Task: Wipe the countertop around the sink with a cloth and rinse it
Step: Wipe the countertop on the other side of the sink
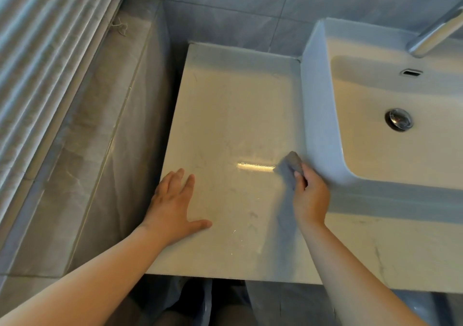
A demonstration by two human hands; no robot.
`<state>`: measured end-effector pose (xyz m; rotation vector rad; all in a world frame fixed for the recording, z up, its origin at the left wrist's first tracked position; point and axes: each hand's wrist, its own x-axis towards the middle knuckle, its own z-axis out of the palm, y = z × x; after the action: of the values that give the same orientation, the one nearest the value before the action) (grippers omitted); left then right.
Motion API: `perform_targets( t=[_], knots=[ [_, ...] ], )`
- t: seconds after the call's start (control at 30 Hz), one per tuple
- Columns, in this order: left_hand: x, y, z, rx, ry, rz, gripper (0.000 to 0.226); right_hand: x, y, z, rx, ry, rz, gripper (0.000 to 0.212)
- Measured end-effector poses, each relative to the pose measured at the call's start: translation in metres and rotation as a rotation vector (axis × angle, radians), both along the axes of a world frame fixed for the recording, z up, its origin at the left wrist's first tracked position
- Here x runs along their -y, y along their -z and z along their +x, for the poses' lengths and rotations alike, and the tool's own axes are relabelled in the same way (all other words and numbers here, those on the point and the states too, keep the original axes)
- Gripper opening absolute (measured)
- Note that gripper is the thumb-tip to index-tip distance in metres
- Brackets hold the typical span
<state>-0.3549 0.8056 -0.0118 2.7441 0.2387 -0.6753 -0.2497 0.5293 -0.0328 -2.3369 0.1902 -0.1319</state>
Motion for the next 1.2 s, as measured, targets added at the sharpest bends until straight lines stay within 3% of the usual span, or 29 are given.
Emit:
perform_targets(
  t=[0.1,0.37,0.5,0.63,0.77,0.87,0.97,1.2],
  knots=[
    [0.0,0.001,0.0,0.002,0.0,0.007,0.118,-0.011,0.018,-0.007,-0.009,-0.041,-0.098,0.034],
    [0.0,0.001,-0.001,0.003,0.015,0.013,0.117,-0.042,0.015,-0.074,0.033,-0.193,-0.092,0.034],
    [0.001,0.003,-0.001,0.022,0.036,0.039,0.116,-0.052,-0.002,-0.099,-0.068,-0.198,0.114,0.034],
    [0.001,0.005,-0.004,0.048,0.041,0.042,0.115,-0.041,-0.032,-0.107,-0.087,-0.04,0.346,0.033],
    [0.002,0.003,-0.004,0.056,0.038,0.037,0.114,-0.002,-0.03,-0.081,0.014,0.076,0.137,0.027],
    [0.009,0.0,-0.014,0.186,0.047,0.022,0.105,0.021,-0.01,-0.054,-0.014,0.127,0.02,0.028],
    [0.023,-0.002,-0.038,0.285,0.076,-0.048,0.091,0.022,0.01,-0.041,-0.023,0.078,-0.051,0.033],
    [0.052,0.006,-0.08,0.246,0.069,-0.085,0.08,0.015,0.028,-0.059,0.039,-0.03,-0.149,0.035]
  ],
)
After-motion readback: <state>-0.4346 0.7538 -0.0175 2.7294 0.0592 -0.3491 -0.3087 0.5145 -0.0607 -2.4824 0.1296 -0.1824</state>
